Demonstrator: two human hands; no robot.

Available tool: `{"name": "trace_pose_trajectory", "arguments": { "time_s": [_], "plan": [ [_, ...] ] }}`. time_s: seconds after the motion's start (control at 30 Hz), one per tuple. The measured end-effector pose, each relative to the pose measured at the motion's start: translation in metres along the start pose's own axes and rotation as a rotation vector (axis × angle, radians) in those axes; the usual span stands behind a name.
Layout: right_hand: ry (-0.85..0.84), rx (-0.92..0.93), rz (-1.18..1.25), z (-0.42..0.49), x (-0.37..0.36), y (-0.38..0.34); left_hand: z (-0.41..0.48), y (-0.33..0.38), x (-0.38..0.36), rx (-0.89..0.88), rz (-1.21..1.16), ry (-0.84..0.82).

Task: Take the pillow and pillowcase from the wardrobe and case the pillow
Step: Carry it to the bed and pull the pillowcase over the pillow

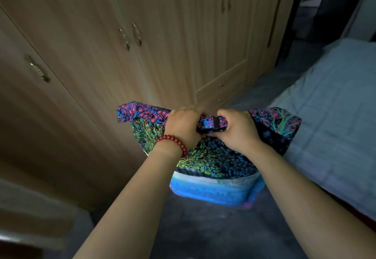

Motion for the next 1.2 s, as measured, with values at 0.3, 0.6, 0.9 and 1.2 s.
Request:
{"name": "trace_pose_trajectory", "arguments": {
  "time_s": [0.3,0.6,0.9,1.2],
  "plan": [
    [0.126,-0.197,-0.099,-0.049,0.031,0.044,0.019,0.070,-0.040,-0.273,-0.001,-0.191],
    [0.267,-0.386,-0.159,-0.070,0.062,0.055,0.046,0.099,-0.037,-0.466,-0.262,-0.164],
    [0.453,-0.536,-0.211,-0.108,0.100,0.057,0.054,0.158,-0.033,-0.846,-0.317,-0.149],
    [0.675,-0.672,-0.317,-0.151,0.121,0.051,0.044,0.203,-0.034,-1.056,-0.370,-0.036]
  ]
}}
Point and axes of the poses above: each hand's wrist, its own z-axis towards the middle knuckle, its own x-axis out of the back of the hand, y = z × x, the point moved 6 cm from there along z, towards the middle knuckle, and after that the axes turned 15 degrees about z, right-handed, at the moved point
